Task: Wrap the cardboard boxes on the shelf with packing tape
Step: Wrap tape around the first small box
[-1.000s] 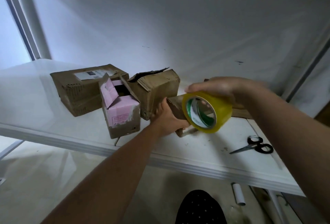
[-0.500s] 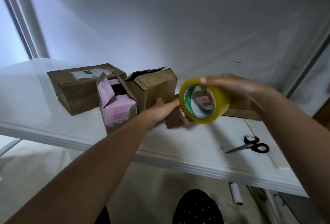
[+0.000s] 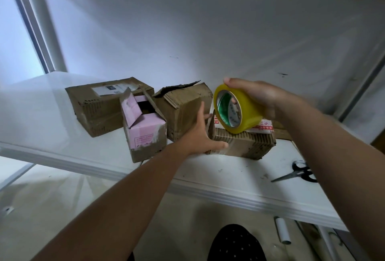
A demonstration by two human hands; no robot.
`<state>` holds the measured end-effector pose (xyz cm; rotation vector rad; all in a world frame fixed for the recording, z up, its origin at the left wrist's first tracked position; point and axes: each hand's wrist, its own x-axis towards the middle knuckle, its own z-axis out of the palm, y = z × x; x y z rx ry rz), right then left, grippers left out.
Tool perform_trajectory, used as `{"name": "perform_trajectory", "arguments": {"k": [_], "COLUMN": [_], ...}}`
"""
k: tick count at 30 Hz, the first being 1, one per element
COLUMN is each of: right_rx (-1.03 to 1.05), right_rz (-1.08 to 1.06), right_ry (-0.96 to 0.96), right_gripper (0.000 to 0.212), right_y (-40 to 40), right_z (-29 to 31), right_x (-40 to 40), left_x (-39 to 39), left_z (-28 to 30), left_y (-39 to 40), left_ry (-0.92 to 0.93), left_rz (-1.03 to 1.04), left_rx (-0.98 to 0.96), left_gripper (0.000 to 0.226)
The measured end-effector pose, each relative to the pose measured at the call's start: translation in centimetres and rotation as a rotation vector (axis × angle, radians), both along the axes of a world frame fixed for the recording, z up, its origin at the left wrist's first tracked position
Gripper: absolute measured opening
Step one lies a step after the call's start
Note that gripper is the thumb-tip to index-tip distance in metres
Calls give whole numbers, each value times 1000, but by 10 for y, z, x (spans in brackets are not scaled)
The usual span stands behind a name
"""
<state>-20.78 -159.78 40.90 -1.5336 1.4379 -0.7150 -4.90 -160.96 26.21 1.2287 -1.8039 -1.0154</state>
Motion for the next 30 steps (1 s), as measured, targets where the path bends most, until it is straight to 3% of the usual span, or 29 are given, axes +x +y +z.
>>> {"name": "perform_trajectory", "arguments": {"k": [3, 6, 10, 13, 16, 20, 22, 26, 28, 30], "right_rx": [52, 162, 316, 336, 351, 357, 360, 315, 294, 303], "right_rz": [23, 74, 198, 161, 170, 125, 119, 169, 193, 202], "right_ry": [13, 71, 400, 520, 445, 377, 361, 391, 433, 472], "right_gripper": [59, 59, 59, 51, 36, 44, 53, 60, 63, 65], "right_y": [0, 1, 3, 8, 13, 13, 12, 9, 10, 11], "right_z": [2, 12, 6, -26, -54, -60, -59, -58, -56, -54], "right_x": [-3, 0, -2, -15, -26, -33, -34, -29, -25, -22], "left_x": [-3, -10, -7, -8, -15, 1, 10, 0, -17, -33], "left_z": [3, 6, 26, 34, 31, 44, 55, 76, 79, 73], "left_y": [-2, 4, -3, -10, -9, -5, -2, 4, 3, 2], "left_ry": [-16, -241, -320, -328, -396, -514, -518, -377, -442, -682], "left_rz": [29, 211, 367, 344, 296, 120, 93, 284, 289, 282], "left_rx": [26, -103, 30, 171, 209, 376, 424, 46, -22, 15], "left_gripper": [123, 106, 93, 117, 127, 140, 128, 61, 66, 88]}}
